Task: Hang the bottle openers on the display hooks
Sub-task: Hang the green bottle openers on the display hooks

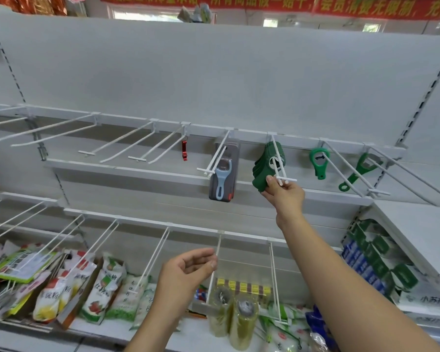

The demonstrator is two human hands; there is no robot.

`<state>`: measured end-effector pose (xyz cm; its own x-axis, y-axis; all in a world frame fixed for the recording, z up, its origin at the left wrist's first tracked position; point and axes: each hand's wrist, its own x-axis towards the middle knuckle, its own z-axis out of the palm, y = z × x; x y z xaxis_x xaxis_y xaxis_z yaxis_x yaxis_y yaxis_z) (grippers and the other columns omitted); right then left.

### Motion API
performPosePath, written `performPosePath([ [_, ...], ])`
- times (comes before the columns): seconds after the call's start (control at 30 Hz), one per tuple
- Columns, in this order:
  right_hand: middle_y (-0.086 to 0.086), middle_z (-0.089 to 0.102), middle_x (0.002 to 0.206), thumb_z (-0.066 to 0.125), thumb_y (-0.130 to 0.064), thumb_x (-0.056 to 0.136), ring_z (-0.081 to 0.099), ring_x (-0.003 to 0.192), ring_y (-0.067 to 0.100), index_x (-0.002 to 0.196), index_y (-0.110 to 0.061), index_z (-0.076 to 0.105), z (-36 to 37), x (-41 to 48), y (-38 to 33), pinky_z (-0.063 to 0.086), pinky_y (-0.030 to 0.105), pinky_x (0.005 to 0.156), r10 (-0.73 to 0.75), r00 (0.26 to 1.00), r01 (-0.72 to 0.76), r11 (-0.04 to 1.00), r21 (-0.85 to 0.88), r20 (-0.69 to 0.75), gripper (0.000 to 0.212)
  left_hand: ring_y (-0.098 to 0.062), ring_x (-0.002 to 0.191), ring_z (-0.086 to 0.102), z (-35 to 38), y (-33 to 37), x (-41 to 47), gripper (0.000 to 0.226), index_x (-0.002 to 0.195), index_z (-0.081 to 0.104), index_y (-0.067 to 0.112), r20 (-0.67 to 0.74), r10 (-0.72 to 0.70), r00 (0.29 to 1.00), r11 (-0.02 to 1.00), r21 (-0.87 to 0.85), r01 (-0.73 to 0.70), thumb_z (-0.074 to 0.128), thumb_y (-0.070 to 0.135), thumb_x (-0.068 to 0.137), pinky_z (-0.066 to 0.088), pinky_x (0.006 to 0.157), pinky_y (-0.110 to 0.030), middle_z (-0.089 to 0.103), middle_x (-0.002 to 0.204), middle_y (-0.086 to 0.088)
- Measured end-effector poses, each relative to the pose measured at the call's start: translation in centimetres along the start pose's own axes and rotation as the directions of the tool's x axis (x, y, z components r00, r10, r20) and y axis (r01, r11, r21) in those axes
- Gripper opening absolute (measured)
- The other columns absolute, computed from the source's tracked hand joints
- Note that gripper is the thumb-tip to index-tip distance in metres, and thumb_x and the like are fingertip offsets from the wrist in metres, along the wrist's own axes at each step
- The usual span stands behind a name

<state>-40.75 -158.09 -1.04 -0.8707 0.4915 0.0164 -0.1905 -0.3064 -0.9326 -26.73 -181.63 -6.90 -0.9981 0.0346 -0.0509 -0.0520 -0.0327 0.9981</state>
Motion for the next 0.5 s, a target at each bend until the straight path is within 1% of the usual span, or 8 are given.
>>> performPosePath([
  [0.1,0.024,0.071,0.108,0.065,0.000,0.092,0.073,0.097,0.031,0.096,-0.002,0.066,0.1,0.8,0.0,0.061,0.035,0.081,0.009,1.000,-0.010,0.999,-0.040,-0.018,0.004,-0.019,0.093,0.075,-0.4,0.2,0.4,0.026,0.104,0.075,0.016,-0.011,0.005,1.000,1.000,-0.002,-0.005,0.076,0.003,0.082,0.057,0.093,-0.038,0.079,0.095,-0.002],
  [0.2,0.020,0.072,0.105,0.069,-0.007,0.091,0.074,0.092,0.026,0.088,-0.008,0.066,0.0,0.9,0.3,0.061,0.035,0.083,0.020,1.000,-0.022,0.996,-0.088,-0.024,0.005,-0.019,0.094,0.075,-0.6,0.2,0.8,0.026,0.105,0.075,0.017,-0.016,0.009,1.000,1.000,-0.011,-0.009,0.075,0.003,0.083,0.057,0.092,-0.038,0.079,0.095,-0.001],
  [0.23,0.020,0.072,0.102,0.071,-0.011,0.091,0.074,0.090,0.026,0.089,-0.007,0.066,-0.3,0.6,0.6,0.061,0.034,0.083,0.020,0.999,-0.022,0.994,-0.104,-0.025,0.007,-0.019,0.094,0.075,-0.6,0.1,0.9,0.026,0.106,0.075,0.017,-0.015,0.008,1.000,1.000,-0.013,-0.008,0.075,0.004,0.083,0.057,0.092,-0.038,0.079,0.095,-0.001],
  [0.3,0.020,0.073,0.099,0.073,-0.016,0.089,0.073,0.089,0.026,0.098,-0.002,0.069,-1.1,-0.7,1.7,0.061,0.035,0.085,0.013,1.000,-0.016,0.985,-0.169,-0.017,0.017,-0.018,0.094,0.075,-0.6,0.0,1.1,0.026,0.106,0.075,0.017,-0.012,0.007,1.000,1.000,-0.015,-0.008,0.075,0.005,0.083,0.058,0.092,-0.038,0.079,0.096,0.000],
  [0.33,0.018,0.074,0.098,0.074,-0.018,0.089,0.074,0.090,0.025,0.101,-0.003,0.070,-1.7,-1.6,2.4,0.061,0.036,0.087,0.013,1.000,-0.014,0.977,-0.215,-0.008,0.020,-0.017,0.095,0.074,-0.5,-0.1,1.2,0.026,0.106,0.074,0.018,-0.007,0.008,1.000,1.000,-0.017,-0.008,0.075,0.006,0.083,0.058,0.092,-0.037,0.079,0.096,0.000],
  [0.37,0.014,0.075,0.096,0.074,-0.020,0.089,0.074,0.090,0.023,0.101,-0.007,0.071,-2.5,-2.8,3.1,0.060,0.038,0.088,0.011,1.000,-0.008,0.966,-0.260,0.007,0.019,-0.017,0.095,0.074,-0.3,-0.1,1.4,0.026,0.106,0.074,0.018,0.000,0.009,1.000,1.000,-0.017,-0.009,0.076,0.007,0.083,0.058,0.091,-0.035,0.079,0.096,0.001],
  [0.43,0.009,0.076,0.094,0.073,-0.020,0.089,0.073,0.092,0.022,0.100,-0.014,0.072,-4.5,-5.6,4.2,0.060,0.039,0.089,-0.011,0.998,0.030,0.948,-0.317,0.062,0.013,-0.014,0.095,0.074,0.3,-0.2,1.6,0.027,0.107,0.074,0.020,0.026,0.014,1.000,1.000,-0.017,-0.013,0.076,0.008,0.083,0.059,0.084,-0.027,0.079,0.097,0.002],
  [0.5,0.005,0.075,0.098,0.072,-0.019,0.090,0.072,0.096,0.020,0.104,-0.016,0.072,-6.7,-8.6,4.9,0.059,0.032,0.087,-0.040,0.994,0.075,0.931,-0.358,0.106,0.015,-0.009,0.093,0.073,1.3,-0.3,1.7,0.027,0.108,0.073,0.020,0.068,0.020,0.997,1.000,-0.020,-0.019,0.075,0.008,0.084,0.057,0.075,-0.016,0.078,0.098,0.003],
])
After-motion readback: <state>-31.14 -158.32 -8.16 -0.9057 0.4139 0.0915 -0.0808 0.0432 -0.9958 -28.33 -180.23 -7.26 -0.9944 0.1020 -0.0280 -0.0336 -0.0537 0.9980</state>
